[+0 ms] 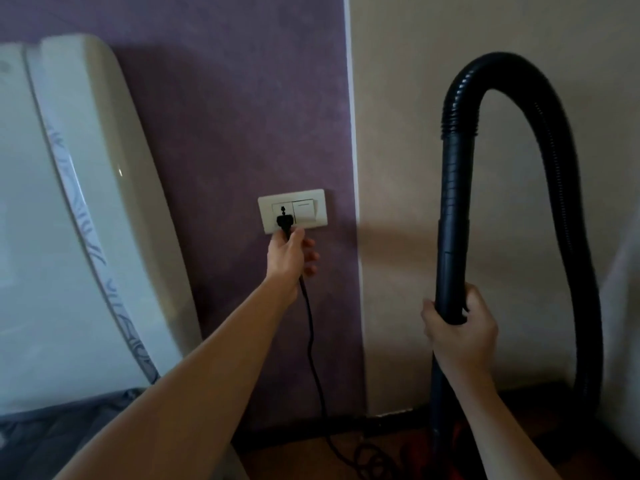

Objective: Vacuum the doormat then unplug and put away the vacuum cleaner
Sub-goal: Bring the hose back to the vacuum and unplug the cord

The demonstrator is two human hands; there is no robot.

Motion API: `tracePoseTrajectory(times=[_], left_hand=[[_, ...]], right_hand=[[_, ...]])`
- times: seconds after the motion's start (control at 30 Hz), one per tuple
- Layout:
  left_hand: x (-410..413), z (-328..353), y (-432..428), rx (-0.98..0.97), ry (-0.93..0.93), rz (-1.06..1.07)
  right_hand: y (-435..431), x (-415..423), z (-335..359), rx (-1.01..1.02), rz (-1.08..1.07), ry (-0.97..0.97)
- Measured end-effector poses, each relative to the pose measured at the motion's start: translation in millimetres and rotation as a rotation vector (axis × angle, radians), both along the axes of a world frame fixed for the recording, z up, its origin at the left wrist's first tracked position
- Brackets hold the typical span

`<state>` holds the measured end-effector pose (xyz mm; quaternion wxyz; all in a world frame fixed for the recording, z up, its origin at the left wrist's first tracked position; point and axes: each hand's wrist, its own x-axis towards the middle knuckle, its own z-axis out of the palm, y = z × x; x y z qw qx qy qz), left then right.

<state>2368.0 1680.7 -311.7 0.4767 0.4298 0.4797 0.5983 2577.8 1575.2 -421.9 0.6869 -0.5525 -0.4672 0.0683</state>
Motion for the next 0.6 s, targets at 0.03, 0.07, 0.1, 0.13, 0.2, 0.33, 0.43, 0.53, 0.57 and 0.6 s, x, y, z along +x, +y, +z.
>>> tracePoseTrajectory(times=[0.03, 0.07, 0.1, 0.13, 0.2, 0.33, 0.43, 0.53, 0.57, 0.6], left_hand=[[-1, 1, 2, 0.002, 0.011, 0.006], [-2, 2, 4, 0.001, 0.018, 0.018], [-3, 4, 5, -0.005, 0.021, 0.027], [-4, 5, 7, -0.011, 0.034, 0.038], [-6, 7, 13, -0.010, 0.102, 0.097], [-2, 1, 19, 0.071, 0.412, 0.319], [1, -6, 15, 0.114, 0.563, 0.413], [-2, -4, 19, 0.106, 0.690, 0.471], [-3, -2, 21, 0.105, 0.734, 0.478], [-5, 0, 22, 0.109, 0.772, 0.483]], right_hand=[[0, -1, 0, -0.005, 0.000, 0.005], [-1, -1, -1, -0.007, 0.006, 0.013], [-1, -1, -1, -0.004, 0.016, 0.023], [-2, -1, -1, 0.001, 0.026, 0.028], [-1, -2, -2, -0.004, 0.037, 0.034], [3, -6, -2, -0.029, 0.029, 0.047], [3, -7, -1, -0.033, 0.022, 0.031], [2, -5, -1, -0.042, 0.012, 0.035], [2, -4, -2, -0.043, 0.006, 0.036], [2, -3, -3, -0.042, 0.003, 0.036]])
